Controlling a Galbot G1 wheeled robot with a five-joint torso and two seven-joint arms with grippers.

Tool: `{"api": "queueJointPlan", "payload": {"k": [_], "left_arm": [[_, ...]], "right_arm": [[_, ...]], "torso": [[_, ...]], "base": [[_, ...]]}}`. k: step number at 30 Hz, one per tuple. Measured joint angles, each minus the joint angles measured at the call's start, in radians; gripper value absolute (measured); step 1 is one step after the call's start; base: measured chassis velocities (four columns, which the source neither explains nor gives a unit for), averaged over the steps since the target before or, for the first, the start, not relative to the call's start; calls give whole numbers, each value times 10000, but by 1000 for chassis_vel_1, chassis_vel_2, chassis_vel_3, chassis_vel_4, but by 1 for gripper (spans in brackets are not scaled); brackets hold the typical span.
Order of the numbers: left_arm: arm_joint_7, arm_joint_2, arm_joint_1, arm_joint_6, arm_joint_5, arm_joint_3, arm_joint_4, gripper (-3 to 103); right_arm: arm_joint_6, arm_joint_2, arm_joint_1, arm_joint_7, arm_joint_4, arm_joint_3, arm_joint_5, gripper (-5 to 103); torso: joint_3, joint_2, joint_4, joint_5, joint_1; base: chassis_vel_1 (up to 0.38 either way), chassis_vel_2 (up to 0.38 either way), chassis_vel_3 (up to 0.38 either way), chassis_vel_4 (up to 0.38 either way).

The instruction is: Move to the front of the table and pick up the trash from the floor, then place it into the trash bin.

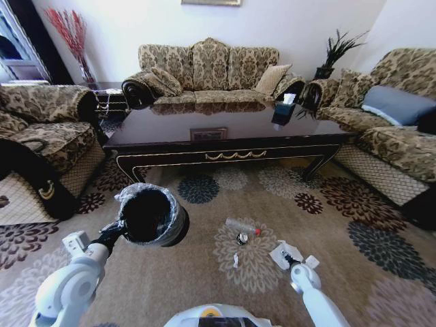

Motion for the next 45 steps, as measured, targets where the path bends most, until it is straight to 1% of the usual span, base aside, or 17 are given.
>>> {"api": "queueJointPlan", "payload": {"k": [4, 6, 10, 12, 15, 18, 20, 21, 28, 31, 32, 35, 37, 40, 43, 44, 45], "left_arm": [[2, -24, -30, 0, 0, 41, 25, 3], [2, -24, -34, 0, 0, 41, 28, 3], [3, -23, -102, 0, 5, 66, 138, 3], [3, -24, -114, 0, 8, 74, 155, 3], [7, -31, -197, -1, 44, 136, 251, 3], [12, -31, -229, -4, 62, 167, 283, 3], [23, -25, -261, -10, 69, 199, 327, 3], [24, -18, -270, -15, 72, 210, 337, 3], [34, -5, -272, -37, 151, 344, 346, 3], [54, 4, -240, -52, 271, 517, 346, 3], [54, 4, -240, -52, 271, 517, 346, 3], [65, 240, -231, -73, 342, 733, 420, 3], [65, 303, -242, -73, 342, 768, 447, 3], [-15, 842, -378, -71, 303, 1085, 726, 3], [-57, 1047, -427, -68, 283, 1217, 831, 3], [-120, 1586, -566, -65, 176, 1572, 1083, 3], [-128, 1787, -632, -64, 106, 1708, 1160, 3]], "right_arm": [[-2, -24, 142, -105, -345, -21, -174, 57], [-2, -25, 146, -111, -356, -22, -180, 57], [-2, -32, 112, -213, -409, -36, -333, 35], [-3, -31, 89, -222, -393, -37, -363, 35], [-3, -58, -79, -262, -161, -39, -458, 19], [-1, -100, -211, -314, 54, -28, -538, 13], [9, -198, -430, -367, 456, 14, -574, 3], [15, -261, -563, -392, 668, 34, -585, 1], [124, -757, -1190, -562, 2156, 86, -750, 0], [332, -1200, -1520, -726, 3681, 47, -848, 0], [332, -1200, -1520, -726, 3681, 47, -848, 0], [708, -1844, -1743, -1218, 5348, -208, -1060, 0], [790, -1972, -1762, -1344, 5572, -266, -1094, 0], [1426, -2826, -1630, -2303, 6540, -728, -1137, 0], [1682, -3089, -1514, -2630, 6666, -892, -1108, 0], [2428, -3719, -1131, -3464, 6790, -1353, -940, 0], [2663, -3921, -940, -3736, 6781, -1550, -846, 0]], "torso": [[0, 0, 0, 0, 0], [0, 0, 0, 0, 0], [0, 0, 1, 0, 0], [0, 0, 0, 0, -1], [0, 0, 0, 0, -1], [0, 0, 0, 0, 0], [0, 0, 0, 0, 0], [0, 0, 0, 0, -1], [-1, 0, -2, 0, -1], [0, 0, 0, -2, -1], [0, 0, 0, -2, -1], [-1, 1, 1, 0, -1], [0, 1, 1, -2, -1], [0, 1, 0, -1, -1], [0, 0, 0, -1, 0], [0, 0, 2, -4, -1], [0, -1, -3, -2, 0]], "base": [[0, 0, 0, 0], [0, 0, 0, 0], [0, 0, 0, 0], [0, 0, 0, 0], [0, 0, 0, 0], [0, 0, 0, 0], [0, 0, 0, 0], [0, 0, 0, 0], [0, 0, 0, 0], [0, 0, 0, 0], [0, 0, 0, 0], [0, 0, 0, 0], [0, 0, 0, 0], [0, 0, 0, 0], [0, 0, 0, 0], [0, 0, 0, 0], [0, 0, 0, 0]]}}
